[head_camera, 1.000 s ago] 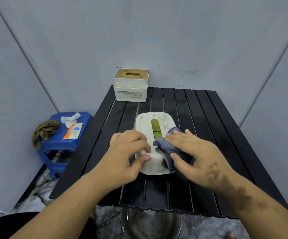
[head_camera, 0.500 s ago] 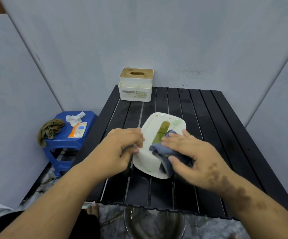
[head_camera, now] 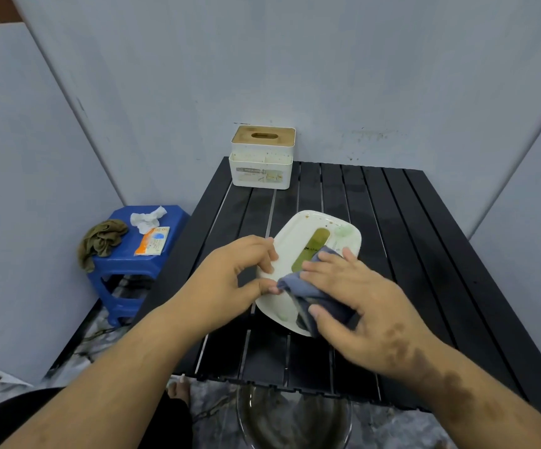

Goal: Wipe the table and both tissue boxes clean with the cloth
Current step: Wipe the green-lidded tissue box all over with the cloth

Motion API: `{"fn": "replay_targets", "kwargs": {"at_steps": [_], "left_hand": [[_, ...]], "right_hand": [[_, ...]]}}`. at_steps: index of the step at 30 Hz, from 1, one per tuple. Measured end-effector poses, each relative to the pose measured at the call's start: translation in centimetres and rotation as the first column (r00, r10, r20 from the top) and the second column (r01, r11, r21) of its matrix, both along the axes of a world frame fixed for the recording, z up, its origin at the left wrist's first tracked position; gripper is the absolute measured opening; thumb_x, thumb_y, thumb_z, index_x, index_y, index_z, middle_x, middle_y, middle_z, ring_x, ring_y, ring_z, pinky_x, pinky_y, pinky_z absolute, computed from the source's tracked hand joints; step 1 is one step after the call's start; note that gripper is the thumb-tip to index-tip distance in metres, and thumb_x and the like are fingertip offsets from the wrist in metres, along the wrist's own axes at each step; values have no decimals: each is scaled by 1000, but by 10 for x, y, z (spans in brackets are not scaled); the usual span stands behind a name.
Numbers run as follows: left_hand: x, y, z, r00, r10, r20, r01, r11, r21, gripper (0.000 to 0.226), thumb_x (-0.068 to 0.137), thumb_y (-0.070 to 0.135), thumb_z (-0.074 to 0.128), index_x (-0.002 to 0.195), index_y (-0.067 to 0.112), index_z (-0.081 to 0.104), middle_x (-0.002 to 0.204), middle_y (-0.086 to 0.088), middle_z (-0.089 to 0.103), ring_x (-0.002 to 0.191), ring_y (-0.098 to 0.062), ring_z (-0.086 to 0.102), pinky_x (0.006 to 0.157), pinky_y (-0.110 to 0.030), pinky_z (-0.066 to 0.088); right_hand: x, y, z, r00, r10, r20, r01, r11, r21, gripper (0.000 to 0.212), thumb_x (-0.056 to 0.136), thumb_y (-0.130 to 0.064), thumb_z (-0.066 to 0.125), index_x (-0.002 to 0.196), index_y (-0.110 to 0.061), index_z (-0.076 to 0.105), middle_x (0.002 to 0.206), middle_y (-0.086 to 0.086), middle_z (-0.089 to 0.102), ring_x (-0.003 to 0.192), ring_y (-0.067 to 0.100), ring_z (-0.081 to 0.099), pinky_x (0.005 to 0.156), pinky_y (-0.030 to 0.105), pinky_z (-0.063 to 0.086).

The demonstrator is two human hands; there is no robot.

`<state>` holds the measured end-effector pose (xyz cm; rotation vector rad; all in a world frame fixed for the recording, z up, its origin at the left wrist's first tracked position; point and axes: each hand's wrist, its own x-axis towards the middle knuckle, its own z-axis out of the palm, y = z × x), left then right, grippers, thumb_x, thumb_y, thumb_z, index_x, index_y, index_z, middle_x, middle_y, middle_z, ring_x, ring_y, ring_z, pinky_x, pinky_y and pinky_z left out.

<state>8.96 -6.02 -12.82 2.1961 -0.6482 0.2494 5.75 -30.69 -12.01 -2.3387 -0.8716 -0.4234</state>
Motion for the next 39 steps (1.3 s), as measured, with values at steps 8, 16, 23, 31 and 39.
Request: {"fn": "replay_targets", "kwargs": {"at_steps": [8, 16, 23, 31, 39], "left_hand": [[0, -1, 2, 998, 12, -68, -12, 1000, 1, 28, 79, 14, 85, 81, 26, 61, 114, 23, 67, 133, 3, 52, 109, -19, 42], [0, -2, 3, 998, 2, -67, -2, 1000, -5, 28, 81, 11, 84, 81, 26, 60, 114, 22, 66, 135, 1, 51, 110, -26, 43], [0, -2, 3, 998, 9, -62, -8, 1000, 5, 31, 81, 11, 84, 81, 29, 58, 117, 22, 64, 134, 2, 51, 110, -25, 42], [-4, -4, 4, 998, 12, -55, -13, 1000, -19, 31, 79, 12, 85, 80, 27, 58, 113, 22, 66, 131, 4, 53, 106, -15, 41], [-2, -4, 3, 998, 20, -59, -22, 999, -35, 35, 76, 11, 87, 79, 31, 58, 113, 20, 67, 130, 4, 54, 105, -14, 42]], "right_hand": [[4, -3, 7, 1000, -4, -24, 6, 997, 74, 44, 77, -14, 61, 118, -28, 67, 123, -13, 64, 128, 2, 49, 119, 32, 21], [7, -9, 0, 998, -42, -37, 46, 991, 126, 43, 80, -22, 54, 121, -19, 67, 126, -9, 64, 128, 5, 51, 119, 43, 24], [11, -18, 4, 993, -81, -82, 95, 980, 177, 43, 80, -25, 56, 121, -24, 66, 126, -14, 63, 127, 0, 50, 118, 50, 22], [11, -23, 1, 997, -41, -72, 54, 982, 183, 42, 77, -24, 58, 117, -19, 70, 123, -12, 66, 126, 3, 52, 118, 53, 19], [6, -15, -4, 1000, 0, 25, -4, 988, 156, 38, 74, -26, 72, 111, -18, 73, 120, -8, 68, 121, 5, 57, 116, 55, 25]]}}
